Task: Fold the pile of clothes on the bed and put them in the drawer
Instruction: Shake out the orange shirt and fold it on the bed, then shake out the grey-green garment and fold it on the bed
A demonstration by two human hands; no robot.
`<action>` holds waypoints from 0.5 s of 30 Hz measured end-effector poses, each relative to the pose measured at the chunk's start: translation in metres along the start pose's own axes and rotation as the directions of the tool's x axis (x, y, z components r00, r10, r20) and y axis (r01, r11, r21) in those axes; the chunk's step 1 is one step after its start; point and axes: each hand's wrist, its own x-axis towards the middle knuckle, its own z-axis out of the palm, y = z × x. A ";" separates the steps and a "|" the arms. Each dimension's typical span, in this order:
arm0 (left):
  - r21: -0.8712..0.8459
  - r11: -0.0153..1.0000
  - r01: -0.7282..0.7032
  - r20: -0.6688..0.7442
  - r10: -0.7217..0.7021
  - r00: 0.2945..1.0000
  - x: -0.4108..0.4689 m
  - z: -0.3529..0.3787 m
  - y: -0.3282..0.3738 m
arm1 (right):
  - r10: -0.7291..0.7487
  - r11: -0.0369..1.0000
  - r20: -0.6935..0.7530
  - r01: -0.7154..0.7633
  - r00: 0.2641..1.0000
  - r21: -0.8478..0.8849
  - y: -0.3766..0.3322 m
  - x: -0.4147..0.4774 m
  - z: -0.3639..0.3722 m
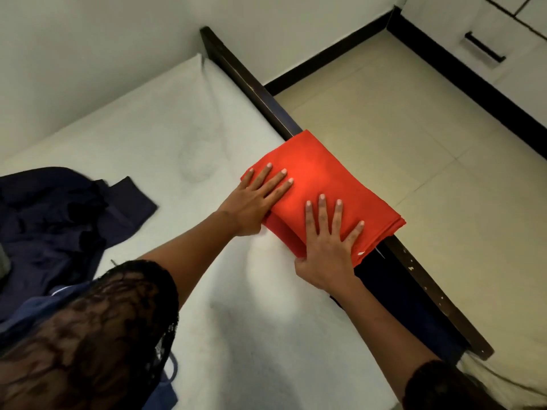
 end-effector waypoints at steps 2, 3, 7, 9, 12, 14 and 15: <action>-0.005 0.998 0.062 0.006 -0.062 0.998 -0.028 -0.007 -0.003 | -0.069 0.997 -0.061 0.068 0.996 -0.024 -0.020 -0.009 -0.008; -0.002 0.996 0.093 0.010 -0.093 0.996 -0.044 -0.009 -0.008 | -0.126 0.992 -0.107 0.122 0.986 -0.042 -0.032 -0.013 -0.010; 0.008 0.962 0.274 0.092 -0.274 0.957 -0.123 -0.006 -0.036 | -0.299 0.954 -0.251 0.294 0.921 -0.059 -0.098 -0.033 -0.015; -0.006 0.933 0.359 0.104 -0.357 0.928 -0.167 0.003 -0.050 | -0.346 0.937 -0.253 0.346 0.903 -0.047 -0.132 -0.043 -0.014; -0.027 0.877 0.479 0.097 -0.475 0.875 -0.252 0.023 -0.069 | -0.430 0.901 -0.252 0.429 0.867 -0.062 -0.191 -0.064 -0.004; -0.071 0.837 0.543 0.128 -0.532 0.837 -0.300 0.038 -0.076 | -0.468 0.882 -0.224 0.466 0.855 -0.065 -0.222 -0.075 0.004; -0.076 0.811 0.580 0.156 -0.565 0.810 -0.330 0.046 -0.080 | -0.487 0.872 -0.217 0.484 0.846 -0.070 -0.244 -0.083 0.013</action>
